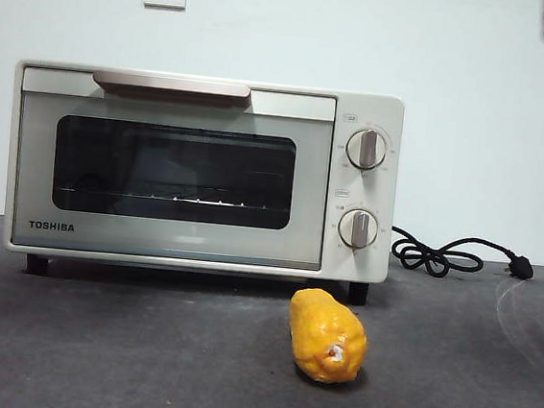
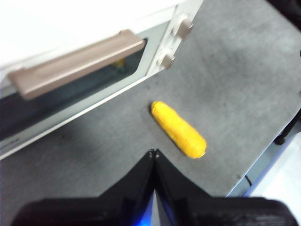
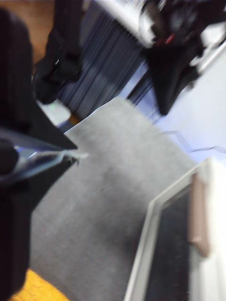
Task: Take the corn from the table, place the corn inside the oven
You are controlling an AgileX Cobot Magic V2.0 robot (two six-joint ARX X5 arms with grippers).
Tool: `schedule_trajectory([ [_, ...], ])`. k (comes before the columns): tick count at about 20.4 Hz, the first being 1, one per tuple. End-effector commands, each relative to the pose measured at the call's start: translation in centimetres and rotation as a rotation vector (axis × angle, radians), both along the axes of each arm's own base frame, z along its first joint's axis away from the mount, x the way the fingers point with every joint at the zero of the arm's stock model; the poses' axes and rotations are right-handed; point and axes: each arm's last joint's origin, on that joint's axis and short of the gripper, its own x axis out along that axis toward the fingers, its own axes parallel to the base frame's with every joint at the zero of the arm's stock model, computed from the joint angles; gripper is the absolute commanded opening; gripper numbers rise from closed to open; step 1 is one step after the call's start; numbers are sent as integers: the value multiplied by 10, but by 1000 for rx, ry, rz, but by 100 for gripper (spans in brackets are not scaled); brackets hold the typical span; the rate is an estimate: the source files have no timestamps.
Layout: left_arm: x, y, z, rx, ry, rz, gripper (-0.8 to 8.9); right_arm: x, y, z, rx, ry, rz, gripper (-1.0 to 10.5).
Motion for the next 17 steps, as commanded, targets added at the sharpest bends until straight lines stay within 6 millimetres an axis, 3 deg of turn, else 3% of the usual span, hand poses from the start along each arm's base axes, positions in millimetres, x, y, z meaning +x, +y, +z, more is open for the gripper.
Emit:
schedule_trajectory([
  [1, -1, 0, -1, 30, -5, 0, -6, 2, 14, -8, -63, -1, -5, 225],
  [5, -1, 1, -2, 42, -4, -3, -6, 9, 39, -20, -255, 61, -96, 651],
  [12, 0, 0, -2, 44, -8, -3, -5, 25, 76, -8, -599, 26, -244, 659],
  [17, 0, 1, -2, 54, -7, 7, -6, 45, 98, -29, -730, 99, -238, 657],
])
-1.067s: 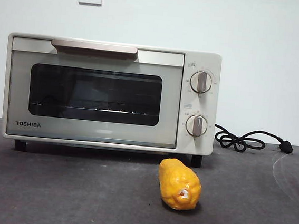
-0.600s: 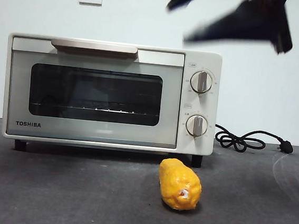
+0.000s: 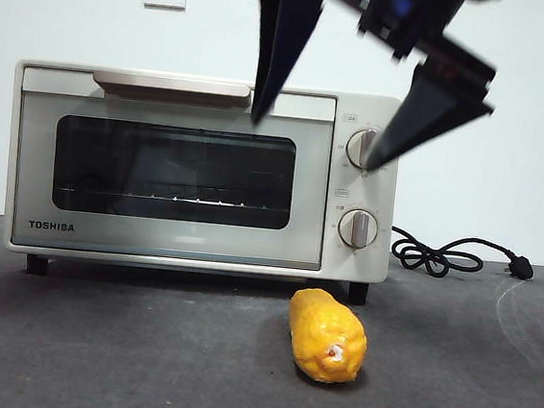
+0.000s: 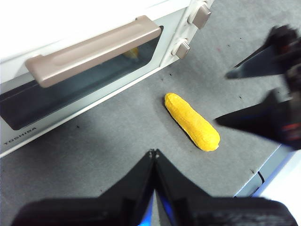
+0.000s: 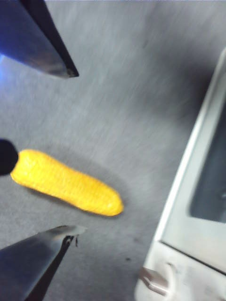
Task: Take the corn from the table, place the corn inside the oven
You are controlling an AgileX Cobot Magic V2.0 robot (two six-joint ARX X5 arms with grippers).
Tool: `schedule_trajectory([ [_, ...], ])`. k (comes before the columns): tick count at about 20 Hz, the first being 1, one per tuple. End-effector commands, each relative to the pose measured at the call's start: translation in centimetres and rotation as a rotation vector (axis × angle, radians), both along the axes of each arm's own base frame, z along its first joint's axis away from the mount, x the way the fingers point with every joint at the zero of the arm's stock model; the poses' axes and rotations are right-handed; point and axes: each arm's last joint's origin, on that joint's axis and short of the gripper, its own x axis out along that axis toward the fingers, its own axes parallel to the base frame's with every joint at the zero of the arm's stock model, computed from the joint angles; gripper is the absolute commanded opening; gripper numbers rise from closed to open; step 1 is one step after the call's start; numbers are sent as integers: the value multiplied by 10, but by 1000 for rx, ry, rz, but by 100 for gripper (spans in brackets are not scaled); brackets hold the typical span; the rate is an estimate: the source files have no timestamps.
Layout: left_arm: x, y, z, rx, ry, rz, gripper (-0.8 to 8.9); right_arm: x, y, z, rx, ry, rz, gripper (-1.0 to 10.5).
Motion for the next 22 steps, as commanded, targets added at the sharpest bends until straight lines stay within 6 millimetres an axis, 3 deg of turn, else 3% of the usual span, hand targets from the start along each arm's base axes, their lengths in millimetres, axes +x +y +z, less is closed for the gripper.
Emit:
schedule_trajectory([
  [1, 0, 0, 0, 10, -8, -12, -6, 7, 8, -18, -63, 48, 4, 657],
  [10, -1, 0, -2, 21, 12, -14, -5, 22, 25, -77, -229, 190, 5, 656],
  [12, -1, 0, -2, 21, 13, -14, -5, 24, 27, -84, -234, 195, 5, 653],
  [15, -2, 0, -3, 26, 22, -15, -5, 26, 29, -92, -253, 203, 9, 531],
  [19, -4, 1, -4, 39, 42, -19, -5, 29, 32, -103, -273, 217, 5, 517],
  [22, -5, 2, -6, 52, 52, -27, -5, 29, 32, -107, -294, 219, 1, 179],
])
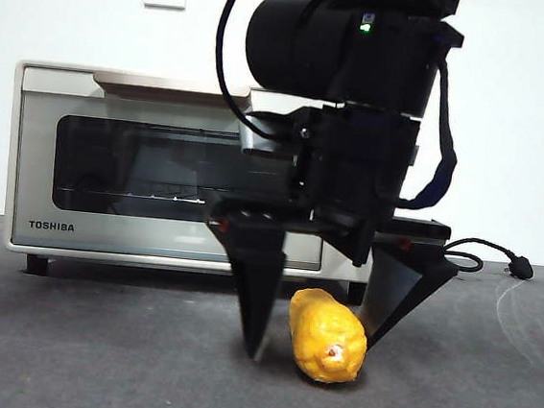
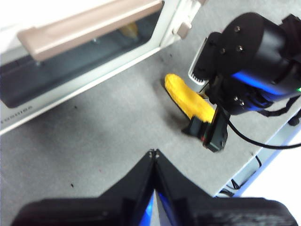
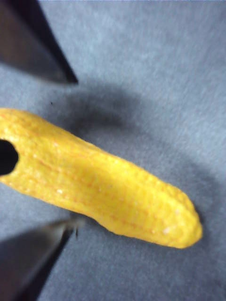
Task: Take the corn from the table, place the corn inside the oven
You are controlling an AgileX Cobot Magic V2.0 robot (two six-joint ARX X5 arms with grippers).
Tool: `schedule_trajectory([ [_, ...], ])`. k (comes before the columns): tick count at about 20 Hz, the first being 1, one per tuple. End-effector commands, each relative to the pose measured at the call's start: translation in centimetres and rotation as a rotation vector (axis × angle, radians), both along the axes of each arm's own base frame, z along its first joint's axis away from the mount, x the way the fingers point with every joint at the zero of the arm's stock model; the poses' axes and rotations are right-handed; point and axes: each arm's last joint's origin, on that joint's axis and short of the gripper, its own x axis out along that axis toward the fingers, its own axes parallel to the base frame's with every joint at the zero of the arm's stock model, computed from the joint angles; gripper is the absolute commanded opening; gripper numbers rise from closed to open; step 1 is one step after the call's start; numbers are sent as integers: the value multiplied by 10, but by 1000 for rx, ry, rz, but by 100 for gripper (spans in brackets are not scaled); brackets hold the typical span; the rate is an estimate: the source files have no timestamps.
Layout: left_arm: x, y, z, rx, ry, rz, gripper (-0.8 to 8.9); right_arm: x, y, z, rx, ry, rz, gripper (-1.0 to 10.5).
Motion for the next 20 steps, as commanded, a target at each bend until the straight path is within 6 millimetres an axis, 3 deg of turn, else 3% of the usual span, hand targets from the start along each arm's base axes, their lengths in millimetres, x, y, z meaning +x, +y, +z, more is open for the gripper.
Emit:
schedule_trajectory([
  [1, 0, 0, -1, 16, -6, -20, -5, 2, 0, -2, -29, -24, 0, 83],
  [3, -1, 0, -2, 24, 5, -22, -5, 2, 0, -1, -48, -46, -7, -12],
  [9, 3, -1, 2, 1, -49, -22, -5, -5, -4, 16, -48, -51, 1, -12],
  [14, 19, -8, 11, -59, -191, -20, -5, -23, -15, 59, 38, -101, 22, -12],
  [20, 61, -26, 1, -89, -264, -19, -5, -49, -41, 120, 211, -232, 24, -12],
])
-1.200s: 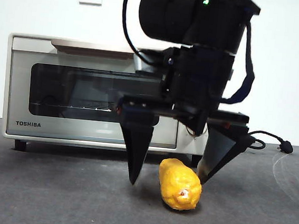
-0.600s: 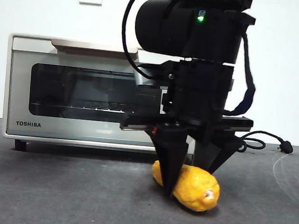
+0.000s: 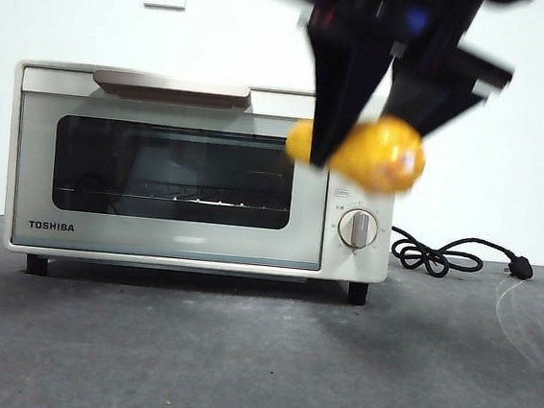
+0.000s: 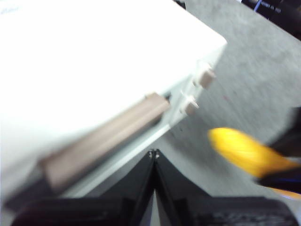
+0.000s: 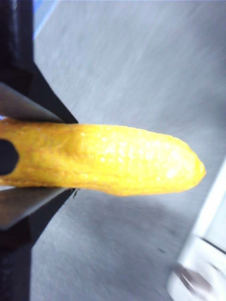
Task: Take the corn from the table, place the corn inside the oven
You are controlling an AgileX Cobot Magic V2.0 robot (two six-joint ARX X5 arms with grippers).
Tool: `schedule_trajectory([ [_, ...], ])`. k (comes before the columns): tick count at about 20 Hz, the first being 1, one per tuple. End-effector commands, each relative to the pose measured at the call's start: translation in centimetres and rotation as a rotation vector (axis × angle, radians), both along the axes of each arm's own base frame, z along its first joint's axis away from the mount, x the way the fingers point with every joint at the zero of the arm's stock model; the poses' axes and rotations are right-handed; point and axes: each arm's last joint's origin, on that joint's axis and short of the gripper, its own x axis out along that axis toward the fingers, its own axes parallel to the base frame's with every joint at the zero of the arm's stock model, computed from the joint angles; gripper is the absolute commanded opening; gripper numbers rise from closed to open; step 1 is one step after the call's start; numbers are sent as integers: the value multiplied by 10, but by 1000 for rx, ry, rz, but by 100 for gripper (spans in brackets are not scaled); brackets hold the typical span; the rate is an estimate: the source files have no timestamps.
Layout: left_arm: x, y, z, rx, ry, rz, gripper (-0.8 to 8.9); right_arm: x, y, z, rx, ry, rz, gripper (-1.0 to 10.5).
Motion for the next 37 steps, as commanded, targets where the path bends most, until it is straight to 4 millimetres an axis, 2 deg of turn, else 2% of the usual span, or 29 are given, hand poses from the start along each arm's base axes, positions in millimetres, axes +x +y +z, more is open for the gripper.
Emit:
schedule_trajectory([
  [1, 15, -7, -7, 5, -11, -8, -5, -8, -10, 18, 54, -40, -3, -12],
  [6, 45, -19, -25, 0, -24, -7, -6, -24, -29, 42, 118, -92, -3, -12],
  [11, 61, -26, -43, 22, 20, -4, -6, -28, -35, 44, 99, -100, -16, -12],
  [15, 66, -27, -55, 55, 67, 14, -6, -27, -36, 44, 89, -105, -23, -11],
  [26, 42, -19, -77, 189, 397, -6, -5, -27, -36, 44, 85, -110, -27, -12],
  [29, 29, -22, -80, 176, 510, -101, -5, -27, -36, 44, 87, -111, -27, -12],
  [33, 12, -35, -76, 191, 529, -203, -5, -27, -36, 44, 87, -111, -26, -12],
  [37, -8, -43, -58, 172, 457, -263, -5, -27, -35, 45, 93, -109, -15, -12],
])
